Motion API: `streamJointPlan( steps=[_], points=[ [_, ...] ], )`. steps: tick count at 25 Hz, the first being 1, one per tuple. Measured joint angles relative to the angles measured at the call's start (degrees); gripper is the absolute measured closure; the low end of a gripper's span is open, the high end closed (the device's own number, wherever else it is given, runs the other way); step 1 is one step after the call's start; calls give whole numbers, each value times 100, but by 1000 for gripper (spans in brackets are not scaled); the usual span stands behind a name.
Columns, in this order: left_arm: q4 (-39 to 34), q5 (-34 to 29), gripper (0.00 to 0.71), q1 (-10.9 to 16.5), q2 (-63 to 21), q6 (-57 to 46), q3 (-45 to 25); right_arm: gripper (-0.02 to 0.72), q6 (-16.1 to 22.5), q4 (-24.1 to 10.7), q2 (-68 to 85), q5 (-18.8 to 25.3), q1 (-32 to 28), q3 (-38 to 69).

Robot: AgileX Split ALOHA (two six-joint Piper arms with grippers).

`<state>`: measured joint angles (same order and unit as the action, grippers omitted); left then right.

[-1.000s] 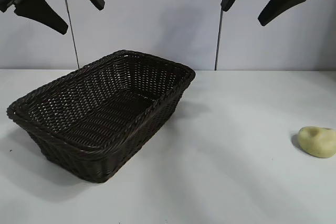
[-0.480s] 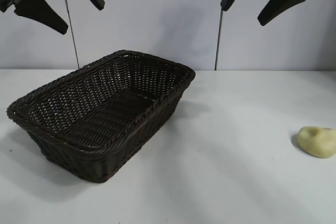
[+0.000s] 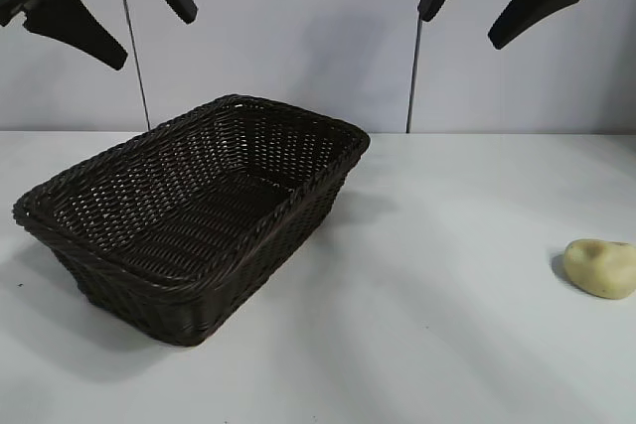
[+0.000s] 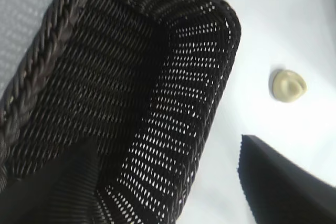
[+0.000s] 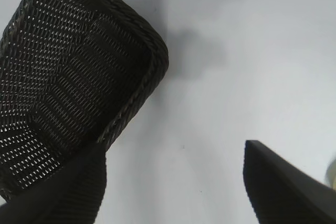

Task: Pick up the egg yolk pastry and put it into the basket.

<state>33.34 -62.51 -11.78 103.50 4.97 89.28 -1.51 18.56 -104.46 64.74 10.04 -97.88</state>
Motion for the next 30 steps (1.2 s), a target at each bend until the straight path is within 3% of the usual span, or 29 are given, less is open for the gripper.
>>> streamJointPlan(
  steps=[6, 17, 22, 30],
  points=[
    [-90, -532, 169, 0, -10, -5, 0, 175, 0, -108, 0, 27, 0, 0],
    [-444, -745, 169, 0, -689, -353, -327, 175, 0, -143, 0, 45, 0, 0],
    [-457, -405, 169, 0, -1301, -497, -1106, 175, 0, -143, 0, 51, 0, 0],
    [-457, 675, 169, 0, -2135, -1382, -2705, 175, 0, -143, 0, 82, 0, 0]
  ],
)
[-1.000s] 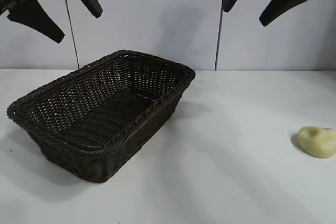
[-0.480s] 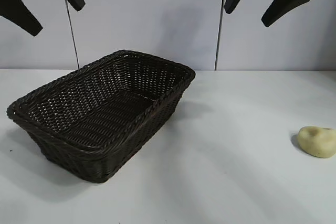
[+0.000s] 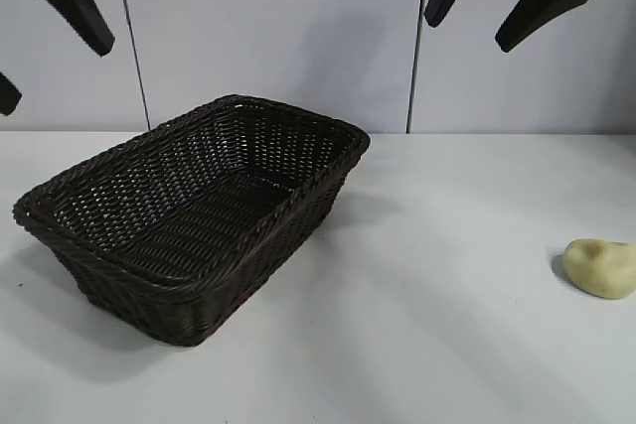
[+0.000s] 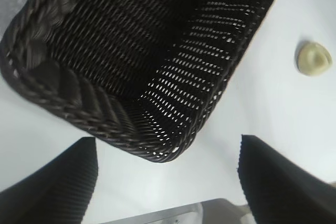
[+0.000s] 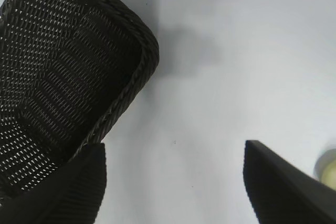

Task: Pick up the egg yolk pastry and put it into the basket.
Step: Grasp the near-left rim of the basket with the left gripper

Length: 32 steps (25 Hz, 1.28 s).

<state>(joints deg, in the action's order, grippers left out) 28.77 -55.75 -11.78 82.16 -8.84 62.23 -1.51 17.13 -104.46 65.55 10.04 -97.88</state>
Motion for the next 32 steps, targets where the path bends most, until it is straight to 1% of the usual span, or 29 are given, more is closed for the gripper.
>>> streamJointPlan(
  steps=[5, 11, 16, 20, 32],
  points=[
    [6, 503, 169, 0, -84, -713, -619, 175, 0, 0, 0, 7, 0, 0],
    [23, 986, 169, 0, -84, -1607, -958, 175, 0, 0, 0, 38, 0, 0],
    [36, 1360, 170, 0, -84, -2322, -1453, 175, 0, 0, 0, 50, 0, 0],
    [36, 1552, 170, 0, -84, -2475, -1702, 175, 0, 0, 0, 50, 0, 0],
    [58, 1981, 170, 0, -76, -2516, -1714, 175, 0, 0, 0, 50, 0, 0]
  ],
)
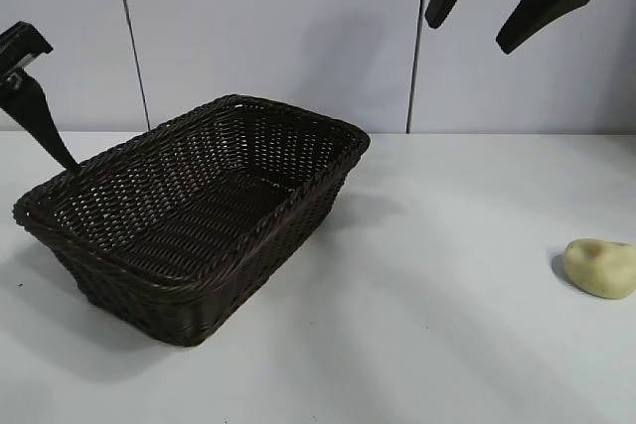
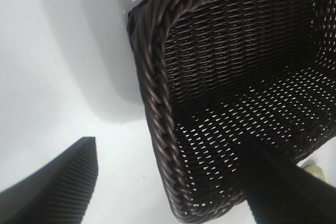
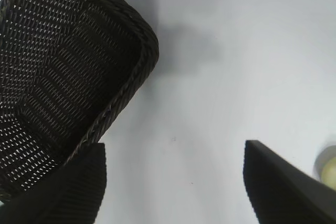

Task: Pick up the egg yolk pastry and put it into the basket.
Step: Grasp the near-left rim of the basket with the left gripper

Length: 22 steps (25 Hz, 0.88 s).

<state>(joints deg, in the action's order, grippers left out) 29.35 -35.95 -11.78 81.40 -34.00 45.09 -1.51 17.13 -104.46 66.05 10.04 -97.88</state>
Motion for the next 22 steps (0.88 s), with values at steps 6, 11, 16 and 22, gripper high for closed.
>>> streamJointPlan(
  steps=[6, 11, 16, 22],
  points=[
    [12, 55, 170, 0, 310, -2, -6, 175, 0, 0, 0, 0, 0, 0],
    [38, 253, 170, -53, 651, -2, -6, 175, 0, 0, 0, 0, 0, 0],
    [70, 701, 170, -509, 1135, -36, -6, 175, 0, 0, 0, 0, 0, 0],
    [104, 1203, 170, -651, 1684, -188, -6, 175, 0, 0, 0, 0, 0, 0]
  ],
)
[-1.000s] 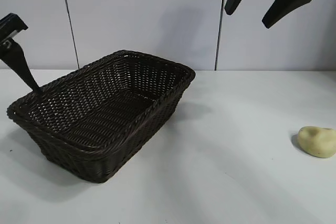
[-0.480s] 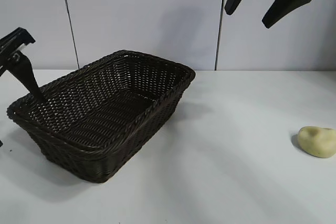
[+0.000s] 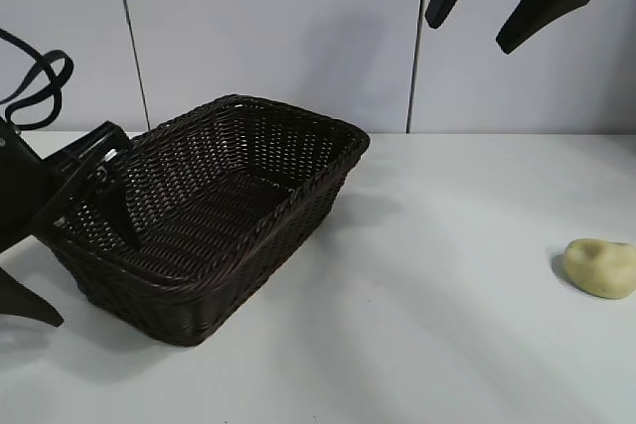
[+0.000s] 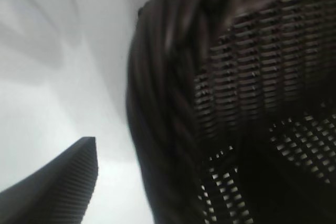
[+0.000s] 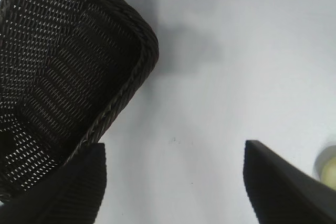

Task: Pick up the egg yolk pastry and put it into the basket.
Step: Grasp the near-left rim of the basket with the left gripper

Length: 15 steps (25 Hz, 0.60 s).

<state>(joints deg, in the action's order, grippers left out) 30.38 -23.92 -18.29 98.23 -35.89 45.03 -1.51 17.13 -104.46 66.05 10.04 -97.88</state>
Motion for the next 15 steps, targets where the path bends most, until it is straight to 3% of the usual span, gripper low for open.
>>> streamJointPlan(
  steps=[4, 6, 11, 15],
  points=[
    [0, 67, 193, 0, 121, -4, 0, 175, 0, 0, 0, 0, 0, 0],
    [0, 97, 263, 0, 126, -4, 0, 175, 0, 0, 0, 0, 0, 0],
    [28, 162, 524, 0, 126, -11, 5, 175, 0, 0, 0, 0, 0, 0],
    [66, 156, 609, 0, 126, -62, 16, 175, 0, 0, 0, 0, 0, 0]
  ],
)
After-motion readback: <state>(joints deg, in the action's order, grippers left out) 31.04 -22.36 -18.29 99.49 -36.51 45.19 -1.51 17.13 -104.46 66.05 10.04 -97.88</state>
